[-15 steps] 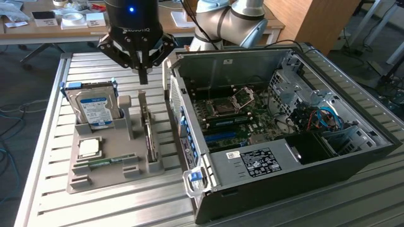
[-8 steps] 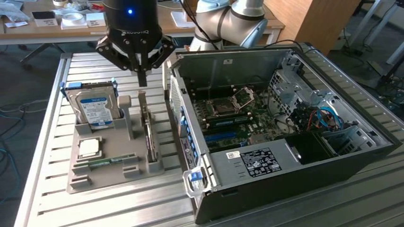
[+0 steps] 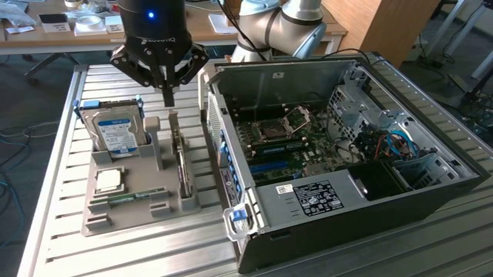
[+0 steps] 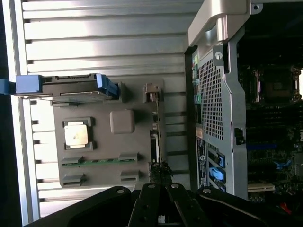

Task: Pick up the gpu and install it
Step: 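Reach for the gpu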

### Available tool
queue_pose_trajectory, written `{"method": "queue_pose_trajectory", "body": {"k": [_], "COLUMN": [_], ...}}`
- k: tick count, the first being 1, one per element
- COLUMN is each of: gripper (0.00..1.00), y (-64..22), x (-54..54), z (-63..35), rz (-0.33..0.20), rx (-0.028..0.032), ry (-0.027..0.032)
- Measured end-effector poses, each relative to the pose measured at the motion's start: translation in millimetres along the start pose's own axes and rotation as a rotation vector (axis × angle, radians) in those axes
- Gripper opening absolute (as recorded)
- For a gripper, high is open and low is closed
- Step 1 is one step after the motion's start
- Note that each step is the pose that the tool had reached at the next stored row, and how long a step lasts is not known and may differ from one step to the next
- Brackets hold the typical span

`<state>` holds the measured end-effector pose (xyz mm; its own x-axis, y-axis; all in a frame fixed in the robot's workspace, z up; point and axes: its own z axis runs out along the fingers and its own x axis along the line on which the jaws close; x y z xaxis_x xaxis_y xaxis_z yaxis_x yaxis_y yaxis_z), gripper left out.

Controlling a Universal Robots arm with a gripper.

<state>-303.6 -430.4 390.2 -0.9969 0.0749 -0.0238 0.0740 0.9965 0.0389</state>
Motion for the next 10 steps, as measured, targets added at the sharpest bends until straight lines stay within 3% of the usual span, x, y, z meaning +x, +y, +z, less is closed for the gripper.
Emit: {"method": "queue_pose_trajectory", "body": {"k": [10], "gripper": [0.11], "y": [-1.7], "x": [1.6], "z": [4.4], "rz": [0.000], "rx": [0.0000], "ry": [0.0000]}}
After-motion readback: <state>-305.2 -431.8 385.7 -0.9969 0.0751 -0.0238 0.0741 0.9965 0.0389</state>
